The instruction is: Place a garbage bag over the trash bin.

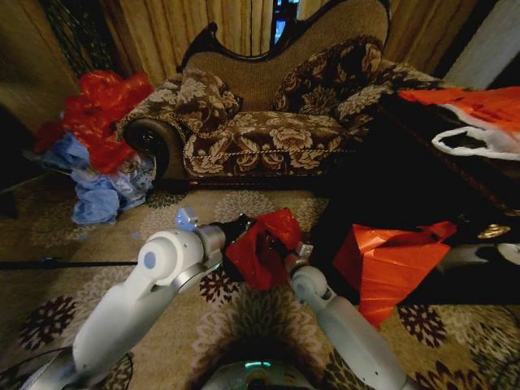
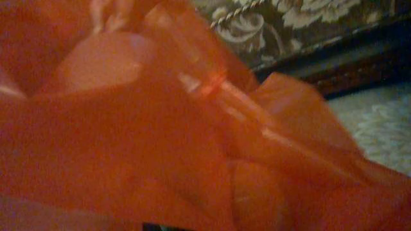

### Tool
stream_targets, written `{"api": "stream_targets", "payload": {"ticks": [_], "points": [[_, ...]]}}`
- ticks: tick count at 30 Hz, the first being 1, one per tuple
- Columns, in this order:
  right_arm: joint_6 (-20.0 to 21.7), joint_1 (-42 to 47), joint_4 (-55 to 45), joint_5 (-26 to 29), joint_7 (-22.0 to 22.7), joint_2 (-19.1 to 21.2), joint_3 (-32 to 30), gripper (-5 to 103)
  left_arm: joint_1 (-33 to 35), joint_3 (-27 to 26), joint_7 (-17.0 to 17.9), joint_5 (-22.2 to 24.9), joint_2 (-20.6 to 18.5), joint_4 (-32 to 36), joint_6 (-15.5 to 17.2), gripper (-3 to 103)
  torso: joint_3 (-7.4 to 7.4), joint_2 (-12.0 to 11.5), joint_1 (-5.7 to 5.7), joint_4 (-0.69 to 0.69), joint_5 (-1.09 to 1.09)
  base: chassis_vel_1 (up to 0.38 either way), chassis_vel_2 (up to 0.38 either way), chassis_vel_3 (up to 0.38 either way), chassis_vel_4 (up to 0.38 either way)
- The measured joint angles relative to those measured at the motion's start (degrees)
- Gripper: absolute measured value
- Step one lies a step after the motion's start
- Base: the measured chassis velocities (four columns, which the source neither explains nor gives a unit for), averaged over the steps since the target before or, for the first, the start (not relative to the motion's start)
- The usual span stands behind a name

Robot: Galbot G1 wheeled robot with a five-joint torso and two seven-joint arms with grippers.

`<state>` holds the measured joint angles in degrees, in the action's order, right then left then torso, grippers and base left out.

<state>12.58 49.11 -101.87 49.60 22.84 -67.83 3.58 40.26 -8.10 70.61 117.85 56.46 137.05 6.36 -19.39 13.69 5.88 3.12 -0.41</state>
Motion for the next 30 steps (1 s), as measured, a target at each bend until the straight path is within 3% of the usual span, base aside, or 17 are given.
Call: {"api": "stream_targets", "payload": {"ticks": [5,7,17,30], "points": [[-0.8,-1.4,-0.4,0.1,0.2,0.1,-0.8,3,3.1,-2.6,0.9,-0.5,-1.8,1.4,-0.4,0,0.0,0.0,0.0,0.0,0.0,0.0,0.0,0.0,0.0],[-0.9,-1.9,-0.7,0.1,0.2,0.2,-0.6,1,4.5,-3.4,1.1,-0.5,-2.0,1.7,-0.4,0,0.0,0.0,0.0,0.0,0.0,0.0,0.0,0.0,0.0],[-1.1,-6.8,-0.1,0.6,-0.2,0.9,3.3,0,11.9,-4.4,2.8,-0.6,-0.8,3.0,-0.7,0,0.0,0.0,0.0,0.0,0.0,0.0,0.0,0.0,0.0],[0.4,-18.7,6.5,5.1,0.2,0.6,17.4,0,17.0,-9.4,3.7,0.6,-0.8,5.9,-0.7,0,0.0,0.0,0.0,0.0,0.0,0.0,0.0,0.0,0.0]]}}
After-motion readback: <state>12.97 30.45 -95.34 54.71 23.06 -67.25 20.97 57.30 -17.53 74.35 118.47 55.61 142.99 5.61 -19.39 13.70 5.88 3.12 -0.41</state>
